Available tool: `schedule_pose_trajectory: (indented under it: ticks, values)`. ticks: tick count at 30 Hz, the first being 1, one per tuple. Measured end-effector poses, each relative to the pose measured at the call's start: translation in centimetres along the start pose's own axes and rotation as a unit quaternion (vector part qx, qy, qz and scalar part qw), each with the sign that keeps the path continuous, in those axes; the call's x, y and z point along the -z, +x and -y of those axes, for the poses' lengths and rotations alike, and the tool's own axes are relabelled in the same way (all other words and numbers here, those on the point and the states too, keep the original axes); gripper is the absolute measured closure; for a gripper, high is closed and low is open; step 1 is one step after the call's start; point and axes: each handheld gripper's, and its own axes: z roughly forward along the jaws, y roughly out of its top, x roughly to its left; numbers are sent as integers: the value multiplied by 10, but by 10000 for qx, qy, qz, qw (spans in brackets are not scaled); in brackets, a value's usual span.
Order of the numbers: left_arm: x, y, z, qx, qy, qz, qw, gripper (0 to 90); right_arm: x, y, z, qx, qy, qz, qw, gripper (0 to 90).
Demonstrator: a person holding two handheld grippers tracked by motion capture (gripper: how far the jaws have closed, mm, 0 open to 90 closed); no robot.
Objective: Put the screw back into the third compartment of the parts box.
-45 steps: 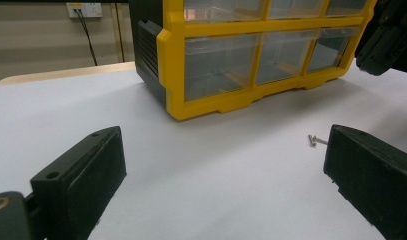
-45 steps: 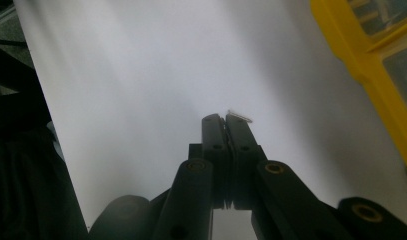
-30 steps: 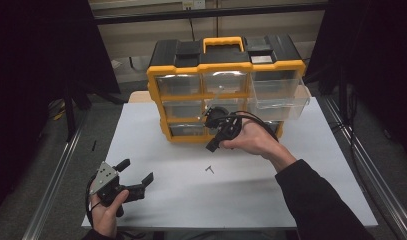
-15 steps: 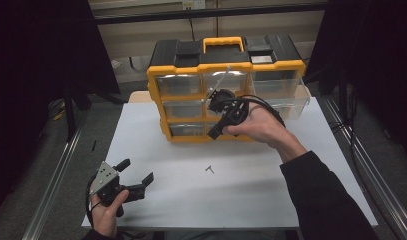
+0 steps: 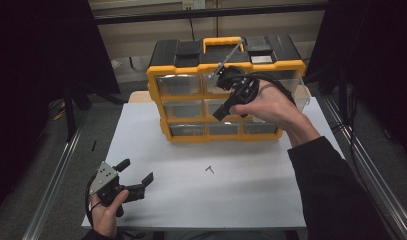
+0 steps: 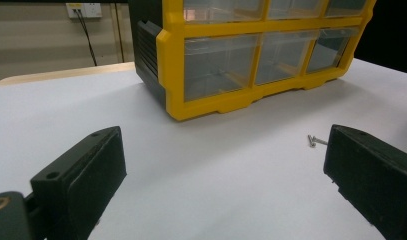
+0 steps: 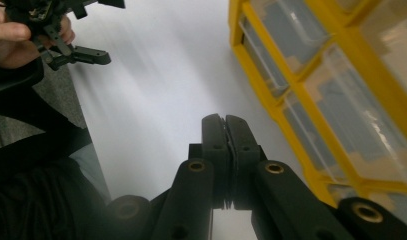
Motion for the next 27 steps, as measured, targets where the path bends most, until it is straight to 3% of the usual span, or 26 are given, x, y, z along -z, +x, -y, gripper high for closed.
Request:
schedule_pose_trajectory:
  ticks: [16,27]
  values:
    - [0,0,0,-4,4,3,10000,32,49,-26,-14,-284,51,344,9990,883]
    - [-1,0,0,53,-30,1,10000,32,77,-41,-12,-620,101,632,9960,883]
